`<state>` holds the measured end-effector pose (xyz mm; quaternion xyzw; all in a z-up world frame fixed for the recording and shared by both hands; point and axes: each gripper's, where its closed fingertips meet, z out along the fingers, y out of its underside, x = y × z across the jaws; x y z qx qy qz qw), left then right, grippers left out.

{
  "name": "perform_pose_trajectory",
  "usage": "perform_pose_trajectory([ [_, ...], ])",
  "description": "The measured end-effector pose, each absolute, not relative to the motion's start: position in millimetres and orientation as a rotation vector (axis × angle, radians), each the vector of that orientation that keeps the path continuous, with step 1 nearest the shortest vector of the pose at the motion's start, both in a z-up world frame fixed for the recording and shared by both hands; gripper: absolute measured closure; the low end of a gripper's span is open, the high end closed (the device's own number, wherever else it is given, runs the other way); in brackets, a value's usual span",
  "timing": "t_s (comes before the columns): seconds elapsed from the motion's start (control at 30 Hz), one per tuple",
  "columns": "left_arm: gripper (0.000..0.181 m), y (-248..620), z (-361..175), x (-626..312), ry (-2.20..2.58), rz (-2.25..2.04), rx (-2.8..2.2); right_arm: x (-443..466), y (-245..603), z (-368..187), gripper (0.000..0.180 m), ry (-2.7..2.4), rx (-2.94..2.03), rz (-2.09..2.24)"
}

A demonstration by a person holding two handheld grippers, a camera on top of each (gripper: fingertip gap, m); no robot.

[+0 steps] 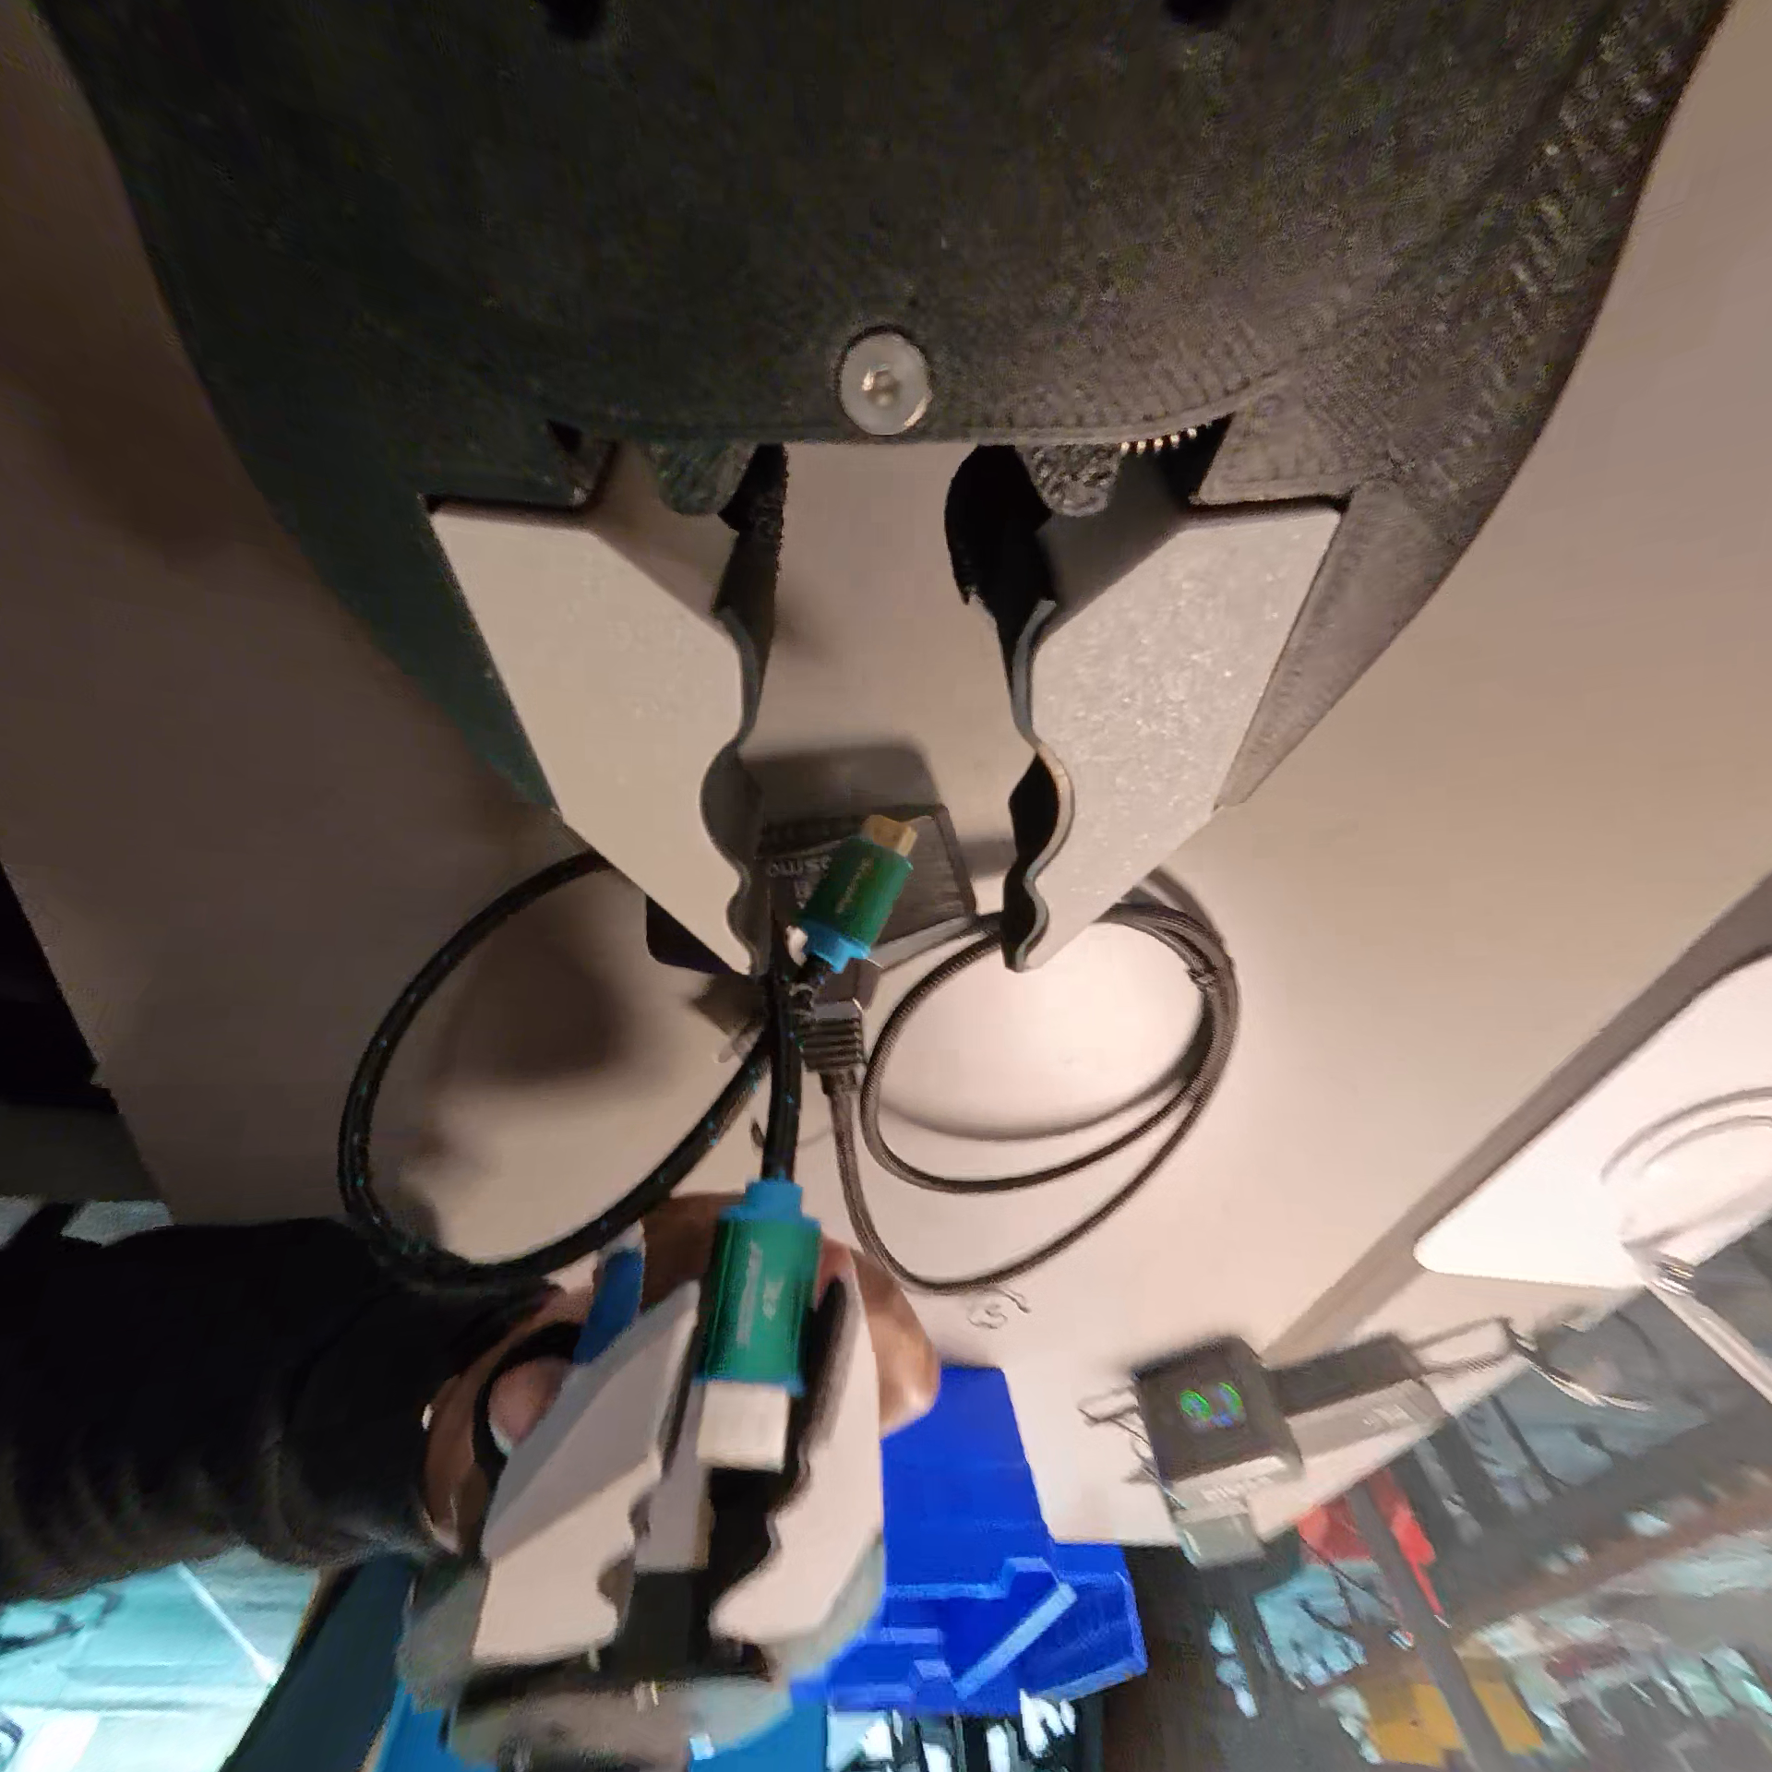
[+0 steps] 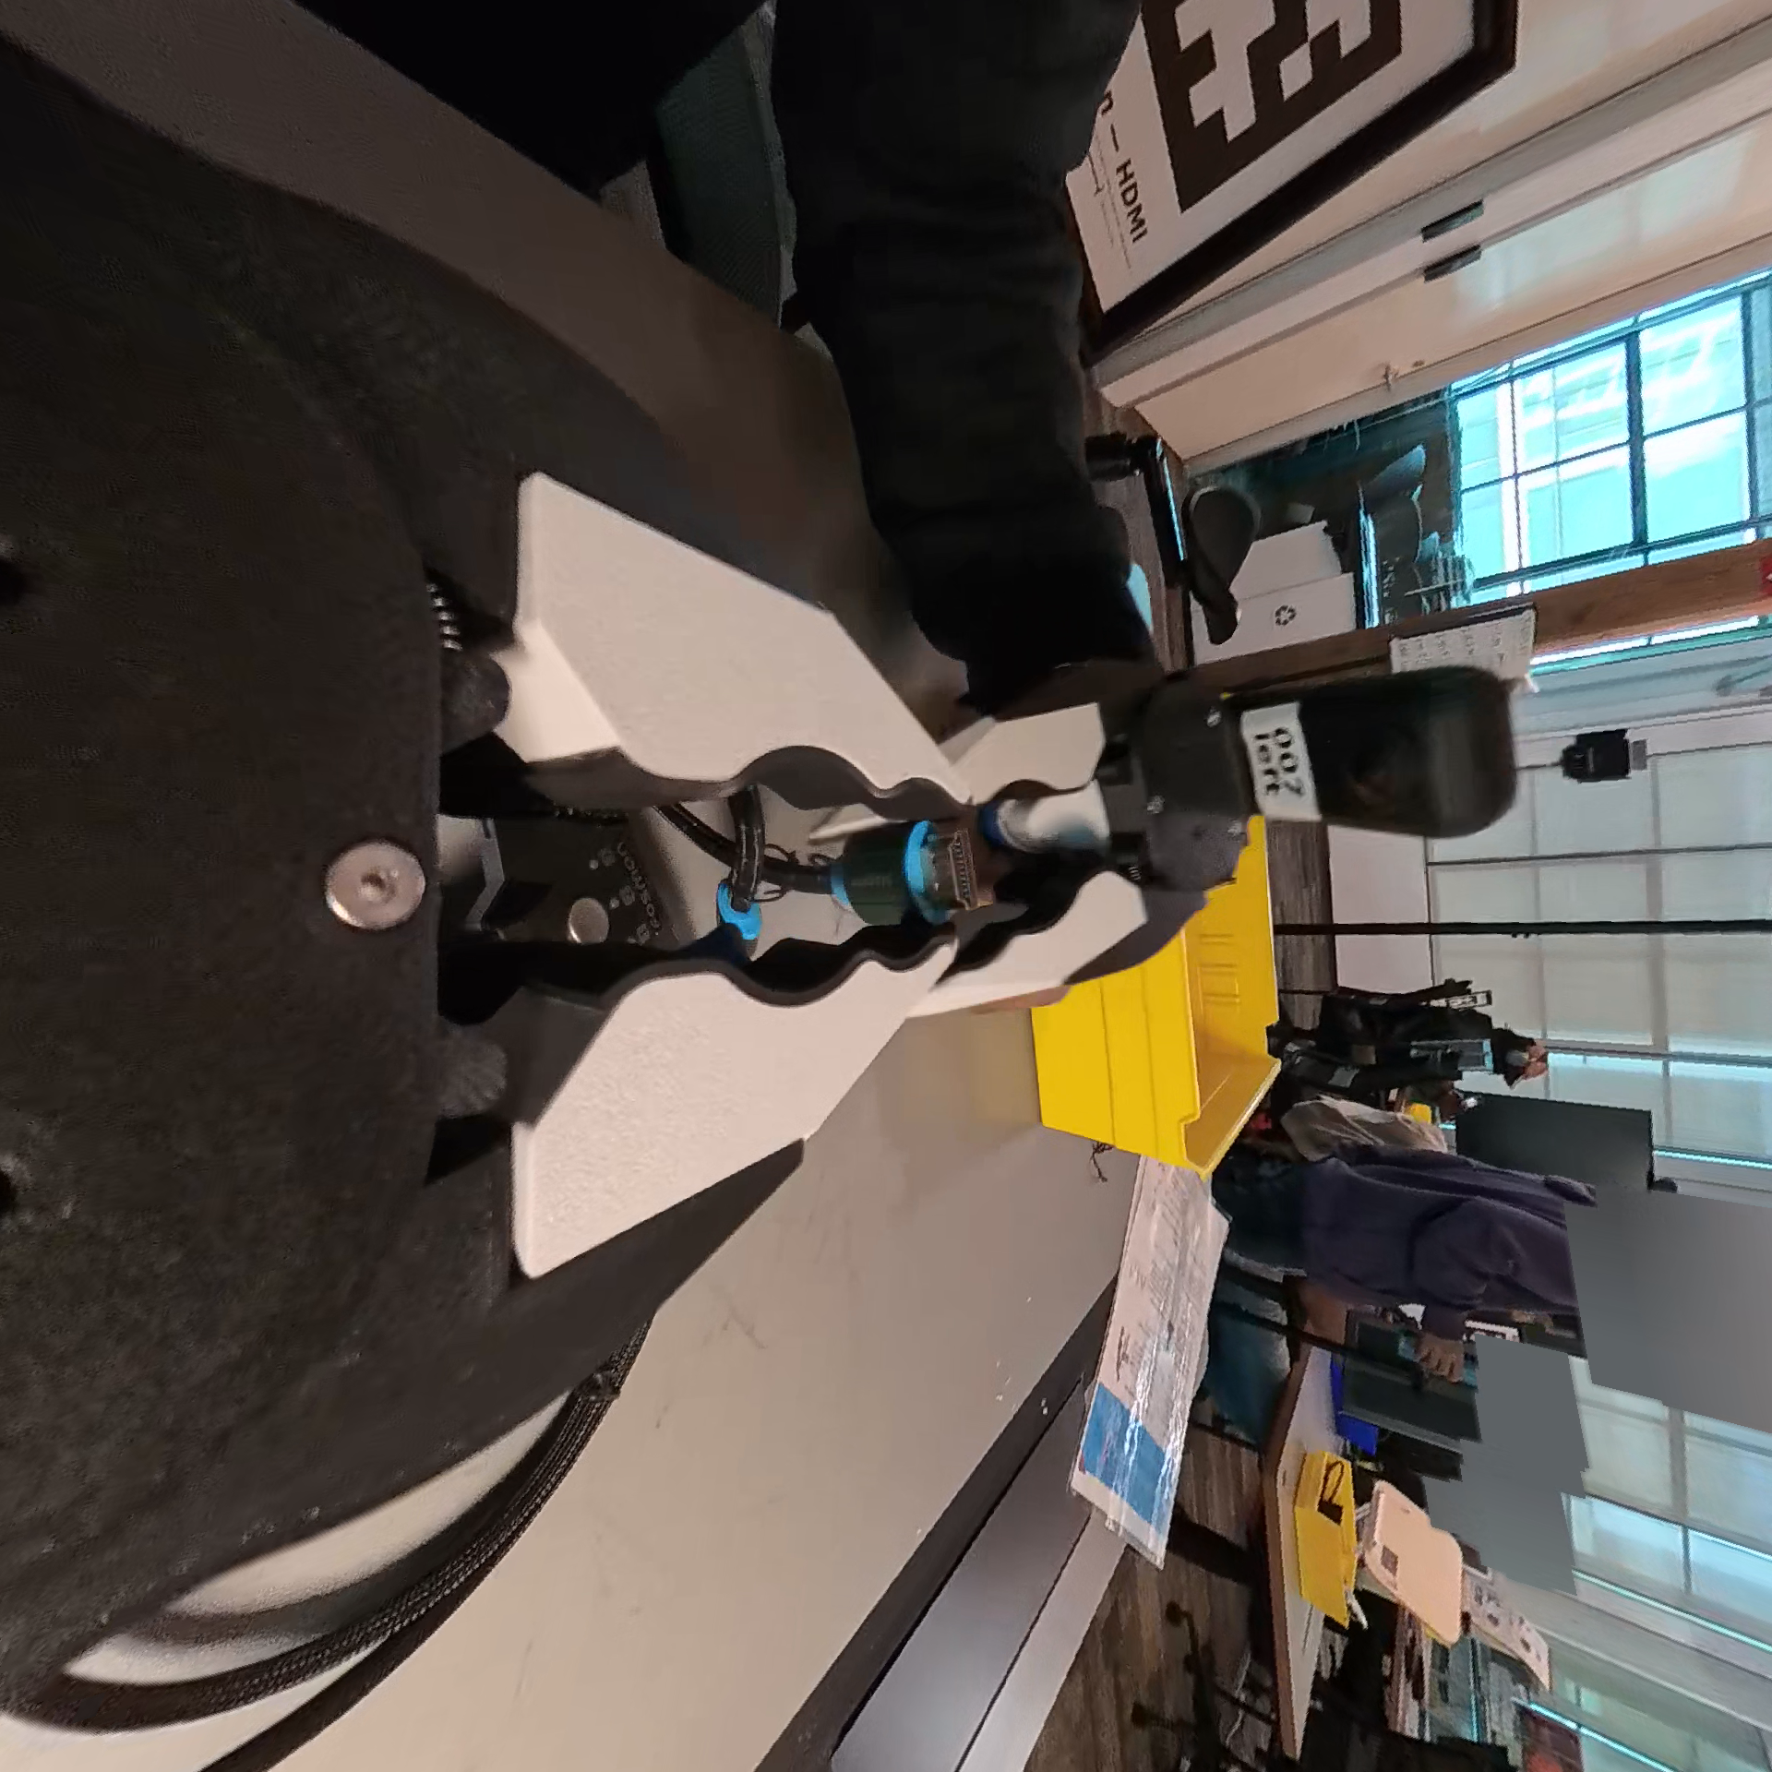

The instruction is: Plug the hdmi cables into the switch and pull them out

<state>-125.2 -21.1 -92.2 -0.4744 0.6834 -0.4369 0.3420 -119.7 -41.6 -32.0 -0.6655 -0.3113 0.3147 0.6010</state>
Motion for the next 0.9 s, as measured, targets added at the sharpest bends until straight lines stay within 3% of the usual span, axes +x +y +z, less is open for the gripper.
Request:
perform_pose_trajectory([
  [0.1,0.132,-30,-114,-120,1.876,-1.084,-1.242,-122,-43,-31,0.158,-0.721,-1.526,0.745],
  [0.23,0.172,-36,-125,-113,1.922,-1.051,-1.208,-119,-43,-27,0.158,-0.717,-1.492,0.721],
  [0.3,0.180,-37,-124,-112,1.909,-1.073,-1.201,-115,-43,-24,0.157,-0.701,-1.478,0.721],
  [0.47,0.171,-26,-115,-117,1.859,-1.067,-1.209,-111,-45,-17,0.158,-0.671,-1.446,0.760],
  [0.67,0.139,-40,-107,-121,1.896,-1.055,-1.091,-115,-47,-12,0.158,-0.654,-1.423,0.797],
  [0.8,0.142,-43,-121,-104,1.922,-0.915,-1.037,-119,-47,-11,0.158,-0.651,-1.412,0.800],
  [0.9,0.159,-42,-130,-101,1.955,-0.843,-1.005,-113,-45,-7,0.158,-0.628,-1.393,0.753],
])
